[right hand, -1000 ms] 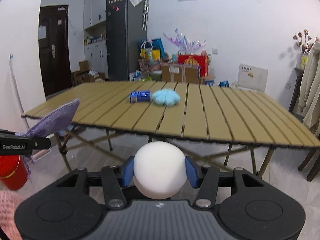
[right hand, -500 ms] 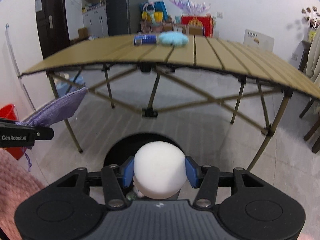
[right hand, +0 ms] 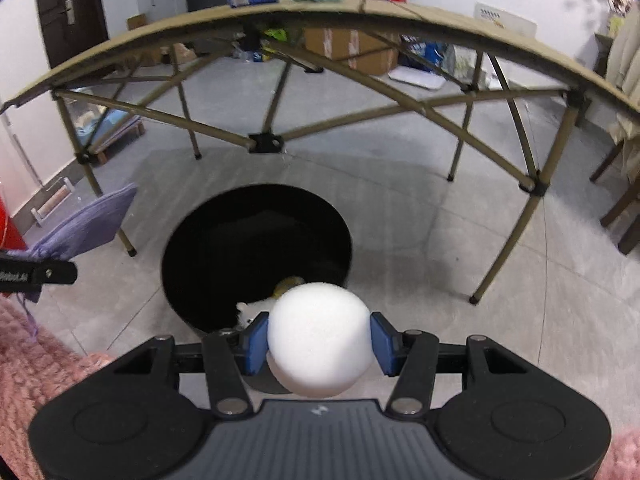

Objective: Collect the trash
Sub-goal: 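Carry the white foam ball and lilac bag down over the black bin with both tools, then lower the lilac bag into the bin and open the left tool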

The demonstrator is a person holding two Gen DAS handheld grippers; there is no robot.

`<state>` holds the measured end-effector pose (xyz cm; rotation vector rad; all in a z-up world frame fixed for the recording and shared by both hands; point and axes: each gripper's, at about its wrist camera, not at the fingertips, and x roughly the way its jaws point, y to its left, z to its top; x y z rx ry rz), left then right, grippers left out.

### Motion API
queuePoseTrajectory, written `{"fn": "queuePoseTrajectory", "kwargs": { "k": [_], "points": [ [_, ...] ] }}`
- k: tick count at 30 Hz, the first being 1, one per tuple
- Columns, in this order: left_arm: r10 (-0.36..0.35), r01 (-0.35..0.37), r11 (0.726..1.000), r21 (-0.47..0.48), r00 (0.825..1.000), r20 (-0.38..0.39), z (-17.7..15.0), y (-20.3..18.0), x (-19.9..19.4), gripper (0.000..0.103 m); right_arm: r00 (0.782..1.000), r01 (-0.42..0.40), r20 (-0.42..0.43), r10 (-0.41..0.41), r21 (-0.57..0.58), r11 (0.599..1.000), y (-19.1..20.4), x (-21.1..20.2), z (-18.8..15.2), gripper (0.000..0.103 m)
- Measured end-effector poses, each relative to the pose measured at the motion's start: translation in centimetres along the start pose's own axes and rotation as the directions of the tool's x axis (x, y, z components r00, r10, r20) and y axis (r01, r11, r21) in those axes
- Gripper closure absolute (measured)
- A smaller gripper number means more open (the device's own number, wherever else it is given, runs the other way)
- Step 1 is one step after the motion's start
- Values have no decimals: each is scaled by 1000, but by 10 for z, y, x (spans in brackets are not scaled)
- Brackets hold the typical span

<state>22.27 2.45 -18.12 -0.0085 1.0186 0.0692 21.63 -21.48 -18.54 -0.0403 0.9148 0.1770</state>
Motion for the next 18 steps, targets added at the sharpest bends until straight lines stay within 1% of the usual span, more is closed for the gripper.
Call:
{"fn": "queuePoseTrajectory", "kwargs": {
  "k": [6, 18],
  "points": [
    [-4, 3, 1000, -18, 998, -68, -3, 4, 19, 73, 999, 29, -15, -29, 17, 999, -12, 14, -4, 51],
    [-15, 12, 1000, -28, 995, -103, 2, -7, 26, 73, 998, 59, -21, -58, 60, 996, -29, 26, 2, 51]
  ]
}}
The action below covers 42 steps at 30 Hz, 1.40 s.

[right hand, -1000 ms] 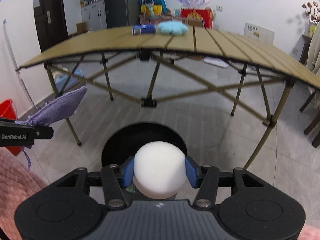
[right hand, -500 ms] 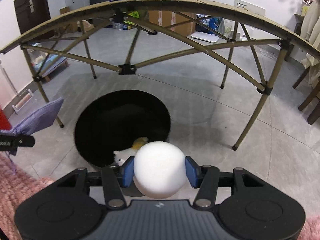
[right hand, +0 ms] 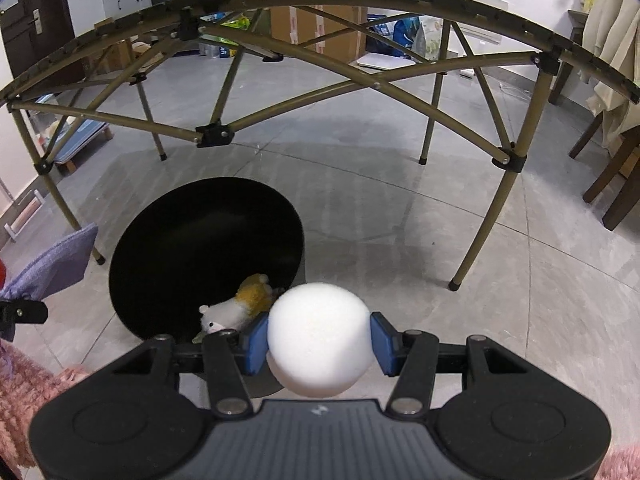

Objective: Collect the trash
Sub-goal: 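Lower the lilac bag into the bin and open the left tool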

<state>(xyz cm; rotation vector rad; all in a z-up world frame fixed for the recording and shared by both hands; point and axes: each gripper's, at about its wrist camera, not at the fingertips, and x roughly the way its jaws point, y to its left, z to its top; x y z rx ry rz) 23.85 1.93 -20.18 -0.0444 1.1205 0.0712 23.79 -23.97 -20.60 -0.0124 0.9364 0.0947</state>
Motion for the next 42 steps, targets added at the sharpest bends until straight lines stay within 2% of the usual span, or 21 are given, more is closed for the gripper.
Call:
{"fn": "queuePoseTrajectory", "kwargs": {
  "k": [7, 22, 32, 42],
  "points": [
    [-3, 3, 1000, -11, 999, -35, 6, -8, 10, 73, 1000, 28, -6, -28, 36, 999, -12, 6, 2, 51],
    [-24, 24, 1000, 10, 998, -50, 29, -49, 30, 73, 998, 69, 4, -70, 76, 995, -25, 22, 14, 51],
    [-64, 65, 998, 20, 997, -46, 45, -78, 37, 73, 996, 83, 17, -86, 110, 990, -37, 30, 22, 51],
    [-93, 92, 996, -10, 993, -74, 58, -94, 47, 73, 993, 113, 16, -116, 152, 982, -51, 40, 30, 51]
  ]
}}
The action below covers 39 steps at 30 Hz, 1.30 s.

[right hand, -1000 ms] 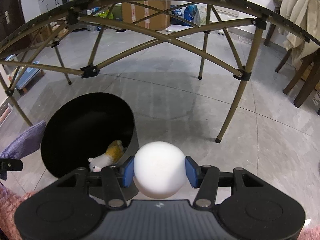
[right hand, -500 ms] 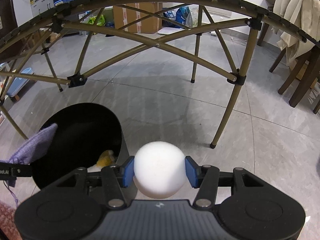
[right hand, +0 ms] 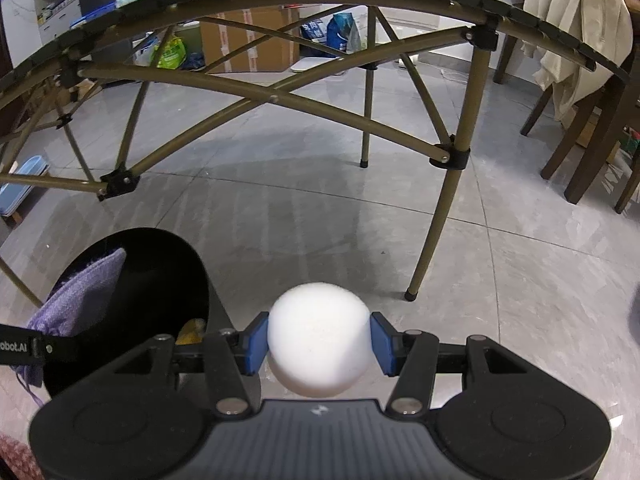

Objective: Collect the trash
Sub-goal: 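Lower the lilac bag into the bin and open the left tool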

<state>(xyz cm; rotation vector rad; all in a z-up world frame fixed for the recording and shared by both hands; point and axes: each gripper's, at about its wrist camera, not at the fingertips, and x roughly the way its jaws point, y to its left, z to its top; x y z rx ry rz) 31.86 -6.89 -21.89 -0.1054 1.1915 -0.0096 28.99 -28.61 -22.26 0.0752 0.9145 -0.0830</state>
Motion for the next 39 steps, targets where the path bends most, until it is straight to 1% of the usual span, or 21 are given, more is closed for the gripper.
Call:
{"fn": "queuePoseTrajectory", "kwargs": {
  "k": [4, 10, 16, 19, 23, 26, 27, 28, 29, 31, 33, 35, 39],
  "points": [
    [3, -3, 1000, -15, 1000, -4, 4, -5, 5, 73, 1000, 10, -1, -10, 7, 1000, -2, 5, 2, 51],
    [7, -9, 998, -56, 999, -31, 10, -7, 16, 73, 1000, 22, -8, -22, -2, 1000, -1, 9, 1, 51],
    [7, -10, 996, -84, 999, -31, 13, -10, 17, 73, 1000, 11, -16, -11, -9, 1000, 1, 10, 0, 51],
    [-5, 2, 996, -86, 999, -36, 14, -15, 18, 73, 1000, 16, -19, -16, -10, 1000, 0, 11, -2, 51],
    [-1, -2, 997, -77, 999, -41, 13, -19, 21, 73, 1000, 19, -21, -19, -11, 1000, -1, 12, -2, 51],
    [-5, 1, 997, -74, 999, -47, 13, -19, 23, 70, 1000, 18, -21, -18, -11, 1000, -1, 12, -2, 51],
    [-10, 6, 997, -78, 999, -51, 13, -18, 23, 65, 1000, 18, -21, -18, -11, 1000, -1, 12, -2, 51],
    [-13, 8, 997, -80, 998, -56, 13, -18, 24, 54, 1000, 17, -20, -18, -11, 1000, -1, 11, -2, 51],
    [-10, 5, 997, -80, 998, -58, 13, -17, 25, 47, 1000, 16, -20, -17, -12, 1000, -1, 11, -3, 51],
    [0, -4, 997, -76, 999, -54, 13, -17, 24, 14, 1000, 16, -20, -16, -13, 1000, -1, 11, -3, 51],
    [2, -6, 997, -79, 999, -55, 13, -17, 23, 2, 1000, 17, -20, -17, -13, 1000, -1, 11, -3, 51],
    [-5, -1, 996, -90, 998, -70, 13, -15, 24, 0, 1000, 16, -20, -16, -13, 1000, -1, 11, -3, 51],
    [-14, 3, 994, -106, 994, -110, 13, -11, 30, 0, 1000, 15, -22, -15, -17, 1000, -1, 11, -3, 51]
  ]
}}
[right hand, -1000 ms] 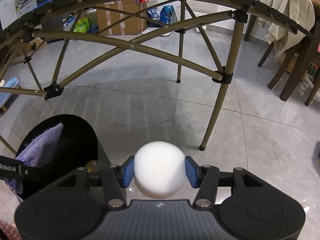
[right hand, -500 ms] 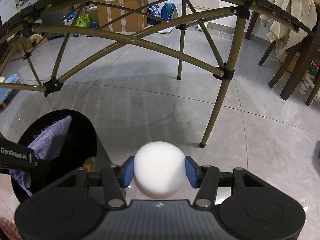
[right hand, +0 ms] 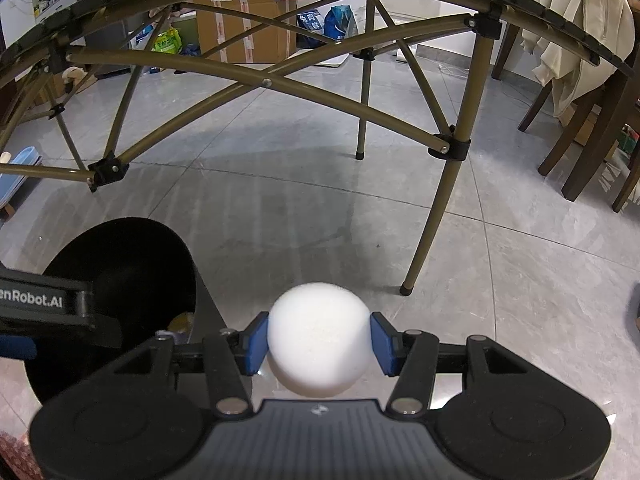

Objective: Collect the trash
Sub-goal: 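Lower the lilac bag into the bin and open the left tool, then move the right tool holding the white foam ball over the bin opening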

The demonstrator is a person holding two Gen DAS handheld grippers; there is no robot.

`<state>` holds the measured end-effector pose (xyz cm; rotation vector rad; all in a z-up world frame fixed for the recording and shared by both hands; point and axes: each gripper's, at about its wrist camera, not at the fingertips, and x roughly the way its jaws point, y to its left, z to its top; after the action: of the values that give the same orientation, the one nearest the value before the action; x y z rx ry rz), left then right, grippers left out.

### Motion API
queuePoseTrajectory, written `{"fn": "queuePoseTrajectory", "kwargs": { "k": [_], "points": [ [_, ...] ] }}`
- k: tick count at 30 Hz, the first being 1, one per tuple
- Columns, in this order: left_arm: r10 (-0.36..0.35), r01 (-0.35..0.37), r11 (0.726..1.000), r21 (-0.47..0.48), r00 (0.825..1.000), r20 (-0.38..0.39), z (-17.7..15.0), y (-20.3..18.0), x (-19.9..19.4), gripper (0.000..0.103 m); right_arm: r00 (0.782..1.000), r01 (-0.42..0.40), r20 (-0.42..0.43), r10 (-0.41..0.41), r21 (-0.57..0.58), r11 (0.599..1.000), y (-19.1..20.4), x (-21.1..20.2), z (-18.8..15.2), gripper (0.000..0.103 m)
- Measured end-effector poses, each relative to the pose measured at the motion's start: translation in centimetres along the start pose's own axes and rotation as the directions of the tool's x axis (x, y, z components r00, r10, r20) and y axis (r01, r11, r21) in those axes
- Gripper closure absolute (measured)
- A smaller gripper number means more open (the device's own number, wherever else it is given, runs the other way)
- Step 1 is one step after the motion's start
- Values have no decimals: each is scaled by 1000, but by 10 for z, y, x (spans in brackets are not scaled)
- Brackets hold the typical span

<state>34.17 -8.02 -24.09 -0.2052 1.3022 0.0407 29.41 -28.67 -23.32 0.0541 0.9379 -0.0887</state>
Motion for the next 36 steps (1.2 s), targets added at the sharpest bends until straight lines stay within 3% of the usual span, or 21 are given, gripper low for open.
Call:
{"fn": "queuePoseTrajectory", "kwargs": {
  "k": [19, 36],
  "points": [
    [18, -18, 1000, 25, 1000, 11, -1, 5, -7, 0, 1000, -5, -5, 5, -12, 1000, 4, -2, -2, 51],
    [43, -47, 998, 43, 995, 86, 3, 24, -28, 0, 999, -40, 6, 40, -30, 999, 13, -12, 1, 51]
  ]
}}
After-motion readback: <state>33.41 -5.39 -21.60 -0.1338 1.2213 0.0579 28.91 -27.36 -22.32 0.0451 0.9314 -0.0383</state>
